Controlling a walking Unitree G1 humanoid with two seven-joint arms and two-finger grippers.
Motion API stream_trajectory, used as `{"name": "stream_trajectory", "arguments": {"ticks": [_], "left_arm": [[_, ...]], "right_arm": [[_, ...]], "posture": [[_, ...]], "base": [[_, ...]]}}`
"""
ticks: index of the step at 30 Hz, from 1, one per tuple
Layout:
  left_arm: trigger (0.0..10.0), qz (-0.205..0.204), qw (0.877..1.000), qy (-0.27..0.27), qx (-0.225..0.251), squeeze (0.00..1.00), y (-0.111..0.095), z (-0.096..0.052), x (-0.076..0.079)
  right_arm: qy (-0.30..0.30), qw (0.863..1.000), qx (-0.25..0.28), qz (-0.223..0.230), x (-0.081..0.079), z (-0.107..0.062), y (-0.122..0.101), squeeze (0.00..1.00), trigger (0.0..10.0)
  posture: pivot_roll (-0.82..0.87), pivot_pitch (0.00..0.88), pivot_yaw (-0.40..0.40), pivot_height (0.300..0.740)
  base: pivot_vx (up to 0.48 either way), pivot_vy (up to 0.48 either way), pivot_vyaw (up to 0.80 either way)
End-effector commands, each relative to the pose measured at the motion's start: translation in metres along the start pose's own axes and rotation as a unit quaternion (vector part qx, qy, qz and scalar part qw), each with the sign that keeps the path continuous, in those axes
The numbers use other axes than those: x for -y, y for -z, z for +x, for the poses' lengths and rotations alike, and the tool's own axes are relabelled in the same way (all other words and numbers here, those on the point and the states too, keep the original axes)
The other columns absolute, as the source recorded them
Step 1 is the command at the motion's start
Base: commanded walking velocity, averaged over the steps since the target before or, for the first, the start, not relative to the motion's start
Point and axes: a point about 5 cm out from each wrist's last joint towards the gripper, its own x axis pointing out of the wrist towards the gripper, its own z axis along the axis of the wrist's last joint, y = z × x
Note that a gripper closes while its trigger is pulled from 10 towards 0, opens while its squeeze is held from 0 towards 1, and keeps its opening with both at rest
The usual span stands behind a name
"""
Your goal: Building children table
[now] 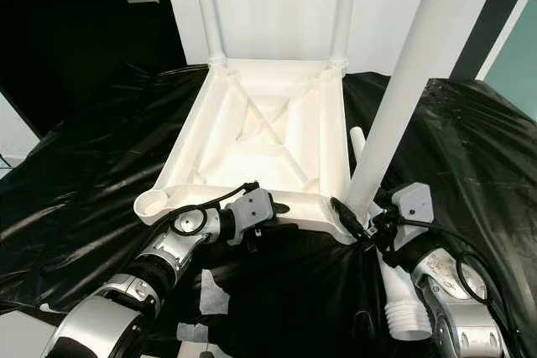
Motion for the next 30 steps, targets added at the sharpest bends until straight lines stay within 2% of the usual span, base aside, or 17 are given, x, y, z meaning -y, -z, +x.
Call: {"name": "stream_trajectory", "arguments": {"ticks": [1,4,5,7,9,11,14,15,16,18,19,20,21,23,25,30], "left_arm": [[10.0,-0.042,0.996,-0.067,-0.044,0.00,0.022,-0.002,0.005],[10.0,-0.043,0.996,-0.064,-0.045,0.00,0.022,-0.001,0.008],[10.0,-0.043,0.996,-0.064,-0.045,0.00,0.022,-0.001,0.008],[10.0,-0.044,0.996,-0.065,-0.045,0.00,0.022,-0.002,0.007],[10.0,-0.044,0.996,-0.066,-0.045,0.00,0.022,-0.002,0.007],[10.0,-0.041,0.996,-0.063,-0.046,0.00,0.022,-0.002,0.006],[10.0,-0.040,0.996,-0.062,-0.047,0.00,0.022,-0.002,0.007],[10.0,-0.040,0.996,-0.062,-0.046,0.00,0.022,-0.002,0.006],[10.0,-0.040,0.996,-0.062,-0.046,0.00,0.022,-0.002,0.006],[10.0,-0.039,0.996,-0.061,-0.045,0.00,0.021,0.000,0.006],[10.0,-0.038,0.997,-0.058,-0.046,0.00,0.021,0.000,0.007],[10.0,-0.038,0.997,-0.058,-0.046,0.00,0.021,0.000,0.007],[10.0,-0.037,0.997,-0.054,-0.046,0.00,0.020,0.001,0.008],[10.0,-0.037,0.997,-0.054,-0.046,0.00,0.020,0.001,0.008],[10.0,-0.035,0.997,-0.053,-0.045,0.00,0.019,0.002,0.007],[10.0,-0.034,0.997,-0.057,-0.043,0.00,0.017,0.004,0.006]], "right_arm": [[-0.026,1.000,-0.012,0.003,-0.003,-0.001,0.003,0.00,0.0],[-0.046,0.998,-0.030,0.034,-0.010,-0.006,0.011,0.00,0.0],[-0.046,0.998,-0.030,0.034,-0.010,-0.006,0.011,0.00,0.0],[-0.035,0.997,-0.029,0.056,-0.024,-0.005,0.017,0.00,0.0],[-0.028,0.997,-0.028,0.061,-0.026,-0.005,0.018,0.00,0.0],[0.013,0.997,-0.026,0.075,-0.032,-0.004,0.021,0.00,0.0],[0.032,0.996,-0.027,0.080,-0.033,-0.004,0.023,0.00,0.0],[0.074,0.993,-0.029,0.090,-0.035,-0.005,0.027,0.00,0.0],[0.074,0.993,-0.029,0.090,-0.035,-0.005,0.027,0.00,0.0],[0.160,0.981,-0.033,0.100,-0.039,-0.009,0.034,0.00,0.0],[0.188,0.976,-0.032,0.101,-0.040,-0.010,0.036,0.00,0.0],[0.188,0.976,-0.032,0.101,-0.040,-0.010,0.036,0.00,0.0],[0.209,0.973,-0.027,0.098,-0.040,-0.010,0.035,0.00,0.0],[0.209,0.973,-0.027,0.098,-0.040,-0.010,0.035,0.00,0.0],[0.265,0.961,-0.013,0.076,-0.037,-0.009,0.030,0.00,0.0],[0.307,0.950,-0.018,0.049,-0.040,-0.002,0.030,0.00,0.0]], "posture": [[-0.03,0.000,0.013,0.740],[-0.03,0.000,0.013,0.740],[-0.03,0.000,0.013,0.740],[-0.03,0.000,0.018,0.740],[-0.03,0.000,0.018,0.740],[-0.04,0.000,0.020,0.740],[-0.04,0.000,0.019,0.740],[-0.04,0.000,0.023,0.740],[-0.04,0.000,0.023,0.740],[-0.05,0.000,0.032,0.740],[-0.05,0.000,0.035,0.740],[-0.05,0.000,0.035,0.740],[-0.06,0.000,0.037,0.740],[-0.06,0.000,0.037,0.740],[-0.06,0.000,0.031,0.740],[-0.05,0.000,0.021,0.740]], "base": [[0.000,0.000,0.00],[0.000,0.000,0.00],[0.000,0.000,0.00],[0.000,0.000,0.00],[0.000,0.000,0.00],[0.000,0.000,0.00],[0.000,0.000,0.00],[0.000,0.000,0.00],[0.000,0.000,0.00],[0.000,0.000,0.00],[0.000,0.000,0.00],[0.000,0.000,0.00],[0.000,0.000,0.00],[0.000,0.000,0.00],[0.000,0.000,0.00],[0.000,0.000,0.00]]}}
